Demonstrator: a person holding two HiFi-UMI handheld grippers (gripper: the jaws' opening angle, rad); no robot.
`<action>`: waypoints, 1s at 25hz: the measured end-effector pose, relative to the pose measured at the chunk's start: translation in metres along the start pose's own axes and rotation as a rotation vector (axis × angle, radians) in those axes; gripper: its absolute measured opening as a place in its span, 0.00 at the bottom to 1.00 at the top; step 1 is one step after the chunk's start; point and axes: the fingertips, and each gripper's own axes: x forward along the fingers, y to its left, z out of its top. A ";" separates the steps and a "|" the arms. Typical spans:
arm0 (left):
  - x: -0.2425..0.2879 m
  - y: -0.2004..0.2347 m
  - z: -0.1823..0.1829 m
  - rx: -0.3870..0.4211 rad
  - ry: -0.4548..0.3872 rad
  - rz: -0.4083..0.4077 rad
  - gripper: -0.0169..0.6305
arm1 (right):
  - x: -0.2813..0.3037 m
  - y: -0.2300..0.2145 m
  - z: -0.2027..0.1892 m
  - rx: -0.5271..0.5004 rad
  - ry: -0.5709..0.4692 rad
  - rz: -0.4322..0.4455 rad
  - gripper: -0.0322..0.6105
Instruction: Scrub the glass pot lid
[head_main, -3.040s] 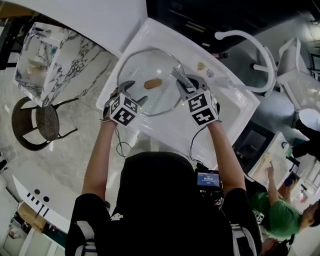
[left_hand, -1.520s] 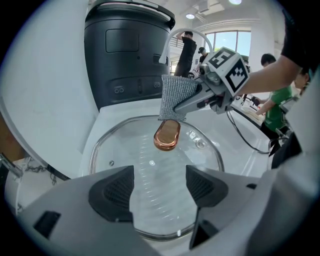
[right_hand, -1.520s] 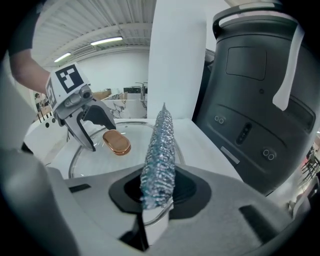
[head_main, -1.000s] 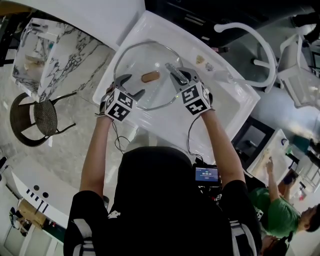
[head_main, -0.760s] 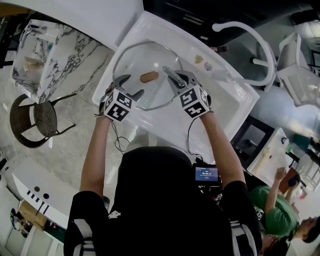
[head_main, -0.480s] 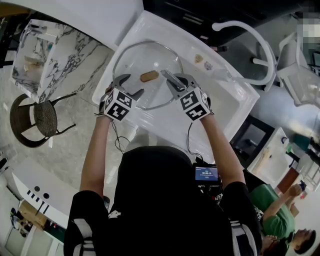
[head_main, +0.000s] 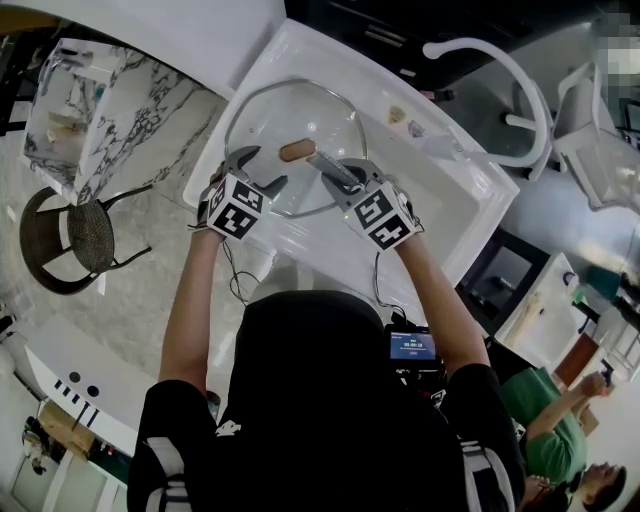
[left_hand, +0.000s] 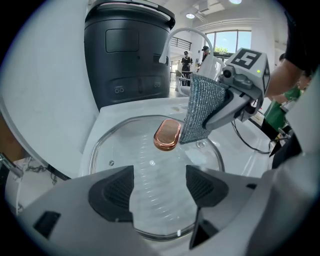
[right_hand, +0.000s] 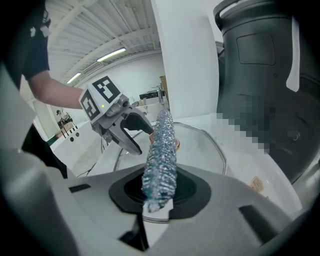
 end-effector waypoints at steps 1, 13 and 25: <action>0.000 0.000 0.000 0.000 0.000 0.000 0.48 | 0.001 0.003 0.000 0.004 -0.001 0.010 0.14; 0.000 0.000 0.001 -0.002 -0.002 0.001 0.48 | 0.005 0.027 0.004 0.030 0.012 0.107 0.15; 0.000 0.000 0.001 0.000 0.000 0.003 0.48 | 0.005 0.021 0.002 0.046 0.008 0.114 0.15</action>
